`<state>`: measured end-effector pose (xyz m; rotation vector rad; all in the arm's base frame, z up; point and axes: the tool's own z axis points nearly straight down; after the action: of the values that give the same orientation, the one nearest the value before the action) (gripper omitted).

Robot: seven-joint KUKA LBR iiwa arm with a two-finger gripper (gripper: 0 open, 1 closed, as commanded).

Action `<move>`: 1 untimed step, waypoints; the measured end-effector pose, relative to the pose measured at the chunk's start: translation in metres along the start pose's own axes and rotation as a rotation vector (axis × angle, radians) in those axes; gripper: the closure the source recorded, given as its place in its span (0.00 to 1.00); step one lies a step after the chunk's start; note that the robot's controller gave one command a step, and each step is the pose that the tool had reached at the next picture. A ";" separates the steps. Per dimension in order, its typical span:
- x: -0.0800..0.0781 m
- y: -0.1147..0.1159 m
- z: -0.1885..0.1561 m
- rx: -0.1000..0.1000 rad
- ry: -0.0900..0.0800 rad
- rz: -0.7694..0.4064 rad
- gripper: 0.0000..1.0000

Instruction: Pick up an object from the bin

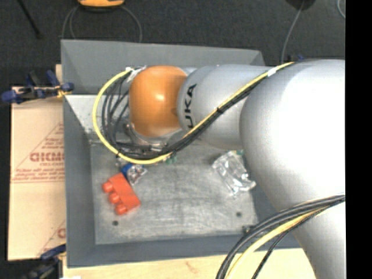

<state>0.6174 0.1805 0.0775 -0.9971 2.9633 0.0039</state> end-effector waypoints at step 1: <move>-0.009 0.000 -0.118 0.004 0.002 -0.006 1.00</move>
Offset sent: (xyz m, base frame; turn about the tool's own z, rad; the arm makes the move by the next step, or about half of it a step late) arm 0.0024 0.0049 0.1116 -0.0128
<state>0.6232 0.1852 0.1959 -1.0066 2.9612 -0.0026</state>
